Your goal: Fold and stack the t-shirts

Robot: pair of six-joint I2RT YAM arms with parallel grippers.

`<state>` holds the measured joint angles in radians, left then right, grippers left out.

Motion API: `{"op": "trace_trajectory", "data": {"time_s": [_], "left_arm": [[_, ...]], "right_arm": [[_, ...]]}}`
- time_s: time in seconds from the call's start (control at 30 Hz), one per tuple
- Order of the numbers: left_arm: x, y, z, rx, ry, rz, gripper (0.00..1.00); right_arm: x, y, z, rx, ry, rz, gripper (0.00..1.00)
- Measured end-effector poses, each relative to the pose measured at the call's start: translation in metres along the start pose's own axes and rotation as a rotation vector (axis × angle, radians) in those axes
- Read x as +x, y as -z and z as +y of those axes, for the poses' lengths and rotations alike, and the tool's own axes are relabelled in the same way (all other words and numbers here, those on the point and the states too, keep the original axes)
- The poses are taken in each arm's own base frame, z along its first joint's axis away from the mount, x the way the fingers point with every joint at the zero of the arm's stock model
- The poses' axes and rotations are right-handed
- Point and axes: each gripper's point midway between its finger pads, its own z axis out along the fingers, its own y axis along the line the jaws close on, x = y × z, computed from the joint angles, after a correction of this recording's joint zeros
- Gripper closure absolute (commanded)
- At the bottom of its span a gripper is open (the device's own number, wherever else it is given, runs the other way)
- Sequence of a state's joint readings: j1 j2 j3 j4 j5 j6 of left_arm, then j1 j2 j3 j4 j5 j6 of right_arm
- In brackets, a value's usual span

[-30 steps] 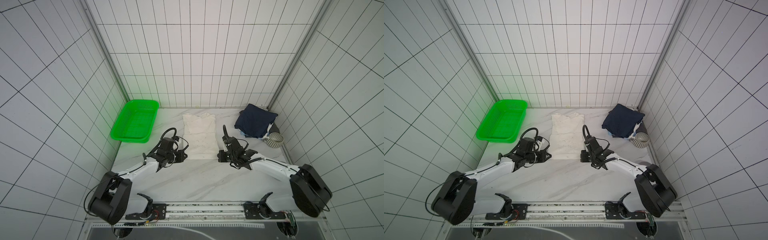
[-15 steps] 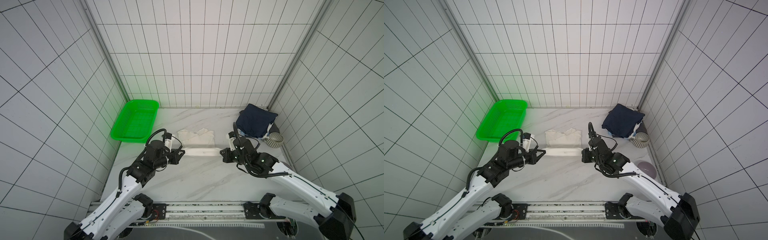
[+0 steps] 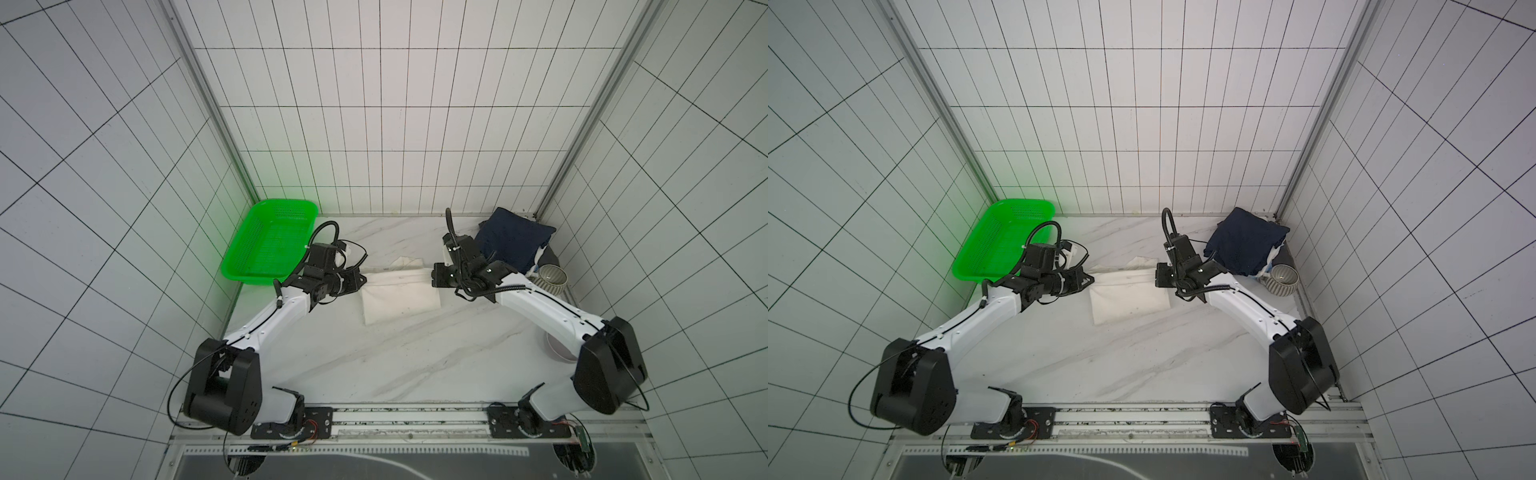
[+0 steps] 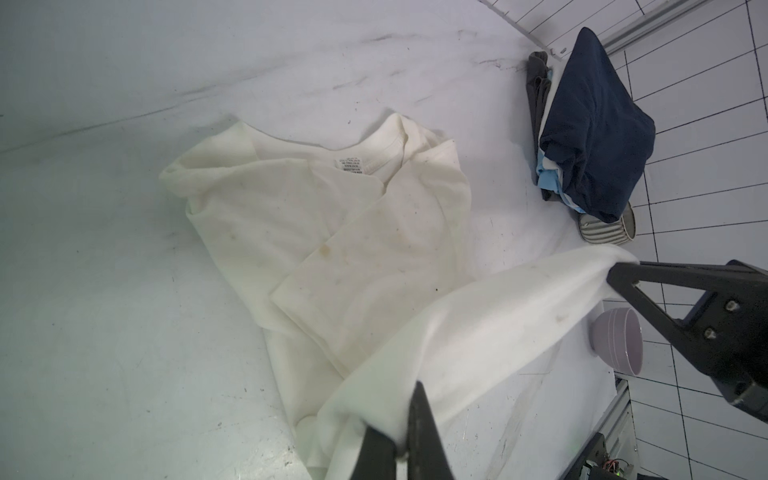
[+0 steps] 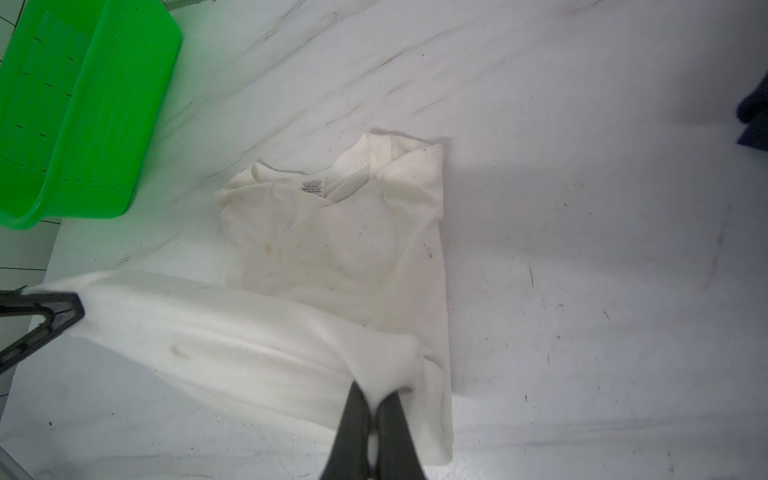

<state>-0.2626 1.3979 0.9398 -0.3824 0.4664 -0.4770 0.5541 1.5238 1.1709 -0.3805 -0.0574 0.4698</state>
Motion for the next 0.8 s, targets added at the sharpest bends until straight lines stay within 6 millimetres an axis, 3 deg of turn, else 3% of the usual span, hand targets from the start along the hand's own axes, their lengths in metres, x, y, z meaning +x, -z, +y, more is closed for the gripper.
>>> {"op": "trace_trajectory", "data": {"time_s": [0.17,0.2,0.3,0.33,0.43,0.5,0.57,0.63,0.73,0.8], "left_arm": [[-0.019,-0.02,0.023,-0.022,0.043,0.02,1.0],[-0.024,-0.023,0.028,-0.028,0.049,0.022,0.95],[-0.036,-0.033,0.045,-0.051,0.071,0.023,0.86],[-0.041,-0.035,0.051,-0.061,0.079,0.02,0.8],[-0.059,-0.037,0.071,-0.098,0.105,0.007,0.7],[-0.072,-0.036,0.08,-0.119,0.106,-0.01,0.04],[-0.08,-0.034,0.083,-0.133,0.099,-0.025,0.03],[-0.082,-0.033,0.082,-0.135,0.09,-0.03,0.03],[-0.08,-0.035,0.083,-0.138,0.079,-0.026,0.03],[-0.076,-0.037,0.085,-0.138,0.072,-0.024,0.03]], "right_arm": [[-0.025,-0.04,-0.001,-0.026,0.017,0.028,1.0],[-0.028,-0.048,-0.001,-0.033,0.021,0.036,0.99],[-0.038,-0.075,-0.004,-0.042,0.039,0.055,0.67],[-0.04,-0.084,-0.007,-0.038,0.047,0.06,0.5],[-0.044,-0.105,-0.024,-0.013,0.05,0.079,0.46],[-0.046,-0.11,-0.037,0.014,0.039,0.085,0.45],[-0.049,-0.106,-0.042,0.032,0.039,0.08,0.45],[-0.059,-0.095,-0.034,0.018,0.051,0.034,0.47],[-0.074,-0.072,0.01,-0.066,0.12,-0.058,0.49],[-0.075,-0.069,0.04,-0.112,0.171,-0.088,0.51]]}}
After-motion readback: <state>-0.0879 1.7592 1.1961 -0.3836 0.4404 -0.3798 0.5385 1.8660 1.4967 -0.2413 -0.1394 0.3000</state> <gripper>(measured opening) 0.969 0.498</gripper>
